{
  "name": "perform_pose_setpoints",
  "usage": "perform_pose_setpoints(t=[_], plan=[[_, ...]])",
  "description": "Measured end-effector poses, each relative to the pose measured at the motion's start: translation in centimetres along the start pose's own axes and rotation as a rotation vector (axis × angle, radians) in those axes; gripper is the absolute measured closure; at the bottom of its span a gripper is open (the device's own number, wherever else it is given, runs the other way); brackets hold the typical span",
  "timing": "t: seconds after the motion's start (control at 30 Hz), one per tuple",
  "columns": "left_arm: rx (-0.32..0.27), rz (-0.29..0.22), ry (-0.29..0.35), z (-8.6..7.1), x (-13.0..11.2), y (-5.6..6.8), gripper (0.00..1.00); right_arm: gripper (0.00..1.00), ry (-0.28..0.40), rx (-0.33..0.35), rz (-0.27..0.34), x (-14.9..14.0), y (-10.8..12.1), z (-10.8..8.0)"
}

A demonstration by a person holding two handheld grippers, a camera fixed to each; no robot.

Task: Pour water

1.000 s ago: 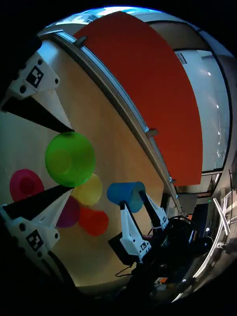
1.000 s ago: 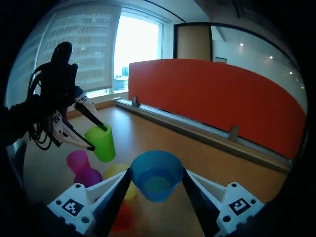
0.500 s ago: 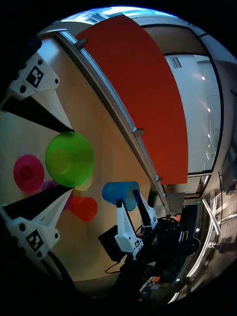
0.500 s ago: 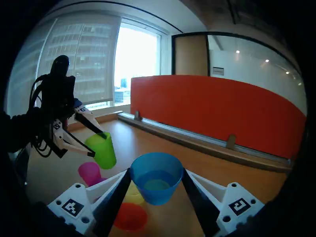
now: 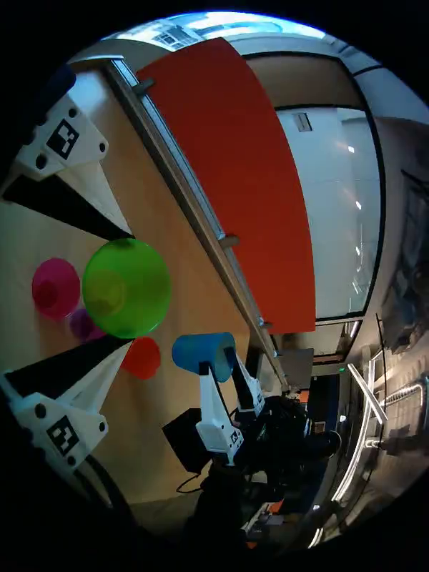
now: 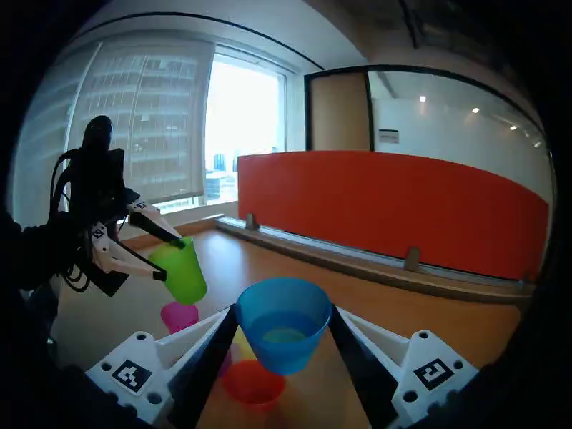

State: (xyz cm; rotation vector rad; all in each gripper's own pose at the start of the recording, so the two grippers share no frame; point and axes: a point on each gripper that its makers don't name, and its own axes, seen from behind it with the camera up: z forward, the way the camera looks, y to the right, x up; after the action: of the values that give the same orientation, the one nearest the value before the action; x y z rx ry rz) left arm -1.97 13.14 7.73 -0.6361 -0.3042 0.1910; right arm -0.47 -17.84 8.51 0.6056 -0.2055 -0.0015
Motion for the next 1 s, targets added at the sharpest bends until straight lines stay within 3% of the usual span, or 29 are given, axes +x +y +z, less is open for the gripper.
perform_pose_setpoints(t=[0.4,0.8,1.0], plan=[[0.005,-0.025,0.065,-2.9,0.1,2.8,0.11,0.08,-0.002,0.012,-0.006,-1.6,-2.5,-2.7],[0.028,-0.069,0.080,-5.2,-2.0,4.9,0.11,0.08,0.018,0.016,-0.004,-2.9,-5.0,-4.9],[0.041,-0.077,0.136,-6.1,-1.8,5.9,0.10,0.08,0.032,0.019,0.011,-3.4,-6.1,-5.7]])
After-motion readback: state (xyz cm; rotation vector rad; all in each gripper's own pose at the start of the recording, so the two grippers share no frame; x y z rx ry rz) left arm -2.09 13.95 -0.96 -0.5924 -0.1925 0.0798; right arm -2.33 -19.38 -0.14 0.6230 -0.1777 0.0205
